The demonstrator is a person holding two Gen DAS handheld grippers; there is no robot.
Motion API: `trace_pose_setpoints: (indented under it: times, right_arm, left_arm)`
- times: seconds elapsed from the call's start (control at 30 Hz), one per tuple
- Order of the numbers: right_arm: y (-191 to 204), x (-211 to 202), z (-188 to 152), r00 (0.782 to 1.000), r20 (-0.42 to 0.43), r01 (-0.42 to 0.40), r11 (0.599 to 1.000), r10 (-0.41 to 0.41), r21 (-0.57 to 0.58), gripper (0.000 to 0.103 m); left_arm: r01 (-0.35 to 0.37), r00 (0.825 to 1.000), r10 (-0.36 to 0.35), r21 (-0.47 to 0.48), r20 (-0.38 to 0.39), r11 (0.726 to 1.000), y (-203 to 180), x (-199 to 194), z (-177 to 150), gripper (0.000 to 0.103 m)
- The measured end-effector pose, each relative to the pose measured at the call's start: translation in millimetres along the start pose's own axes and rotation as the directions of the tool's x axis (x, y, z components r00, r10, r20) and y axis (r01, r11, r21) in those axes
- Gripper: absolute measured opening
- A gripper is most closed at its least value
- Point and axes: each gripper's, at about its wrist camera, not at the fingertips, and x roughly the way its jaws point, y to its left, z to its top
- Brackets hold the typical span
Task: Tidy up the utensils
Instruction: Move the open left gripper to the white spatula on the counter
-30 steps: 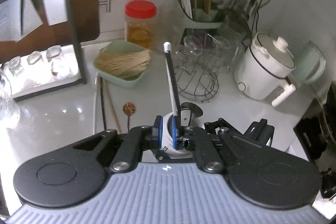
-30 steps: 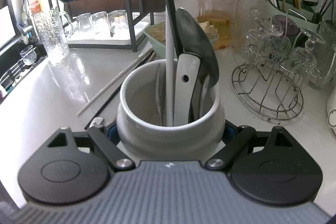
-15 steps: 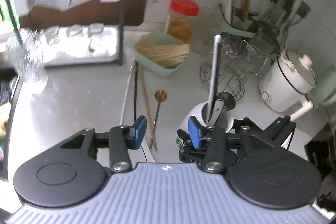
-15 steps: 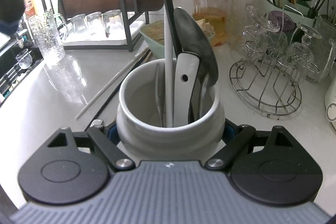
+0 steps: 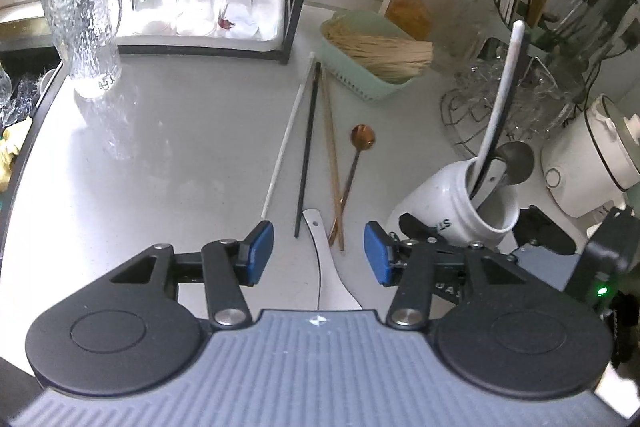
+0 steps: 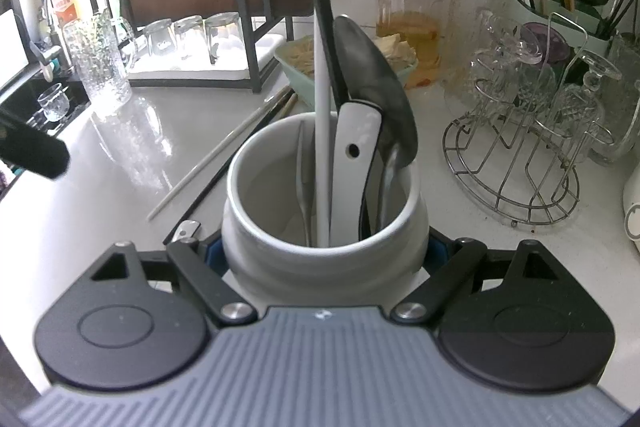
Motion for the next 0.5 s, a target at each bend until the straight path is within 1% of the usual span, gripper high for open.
trace_pose_setpoints:
  times: [0.13, 0.3, 0.4, 0.47, 0.5]
  right_arm:
    - [0, 0, 0, 1.000, 0.003, -0.001, 1.000, 0.001, 0.002, 0.091]
    - [-1, 0, 0, 1.000, -0.001, -0.004, 1.000, 0.004, 0.001, 0.091]
    - [-1, 0, 1, 1.000, -0.008, -0.008, 1.000, 0.008, -0.008, 0.091]
    - [-1, 1, 1, 1.000, -0.013, -0.011, 1.000, 0.010, -0.009, 0.091]
    - [-2, 0, 1, 1.000, -0.014, -0.012, 1.000, 0.012, -0.011, 0.091]
  left_arm:
    - [0.013, 1.000, -0.013, -0.004, -0.018, 1.000, 6, 17, -8, 0.056]
    - [0.022, 0.998, -0.023, -0.033, -0.059, 0.999, 10, 45, -18, 0.056]
    - [0.039, 0.996, -0.043, -0.060, -0.074, 0.997, 10, 61, -20, 0.055]
    - [0.031, 0.996, -0.036, -0.066, -0.079, 0.997, 9, 71, -20, 0.052]
    - [0.023, 0.996, -0.029, -0.069, -0.084, 0.997, 8, 75, -20, 0.049]
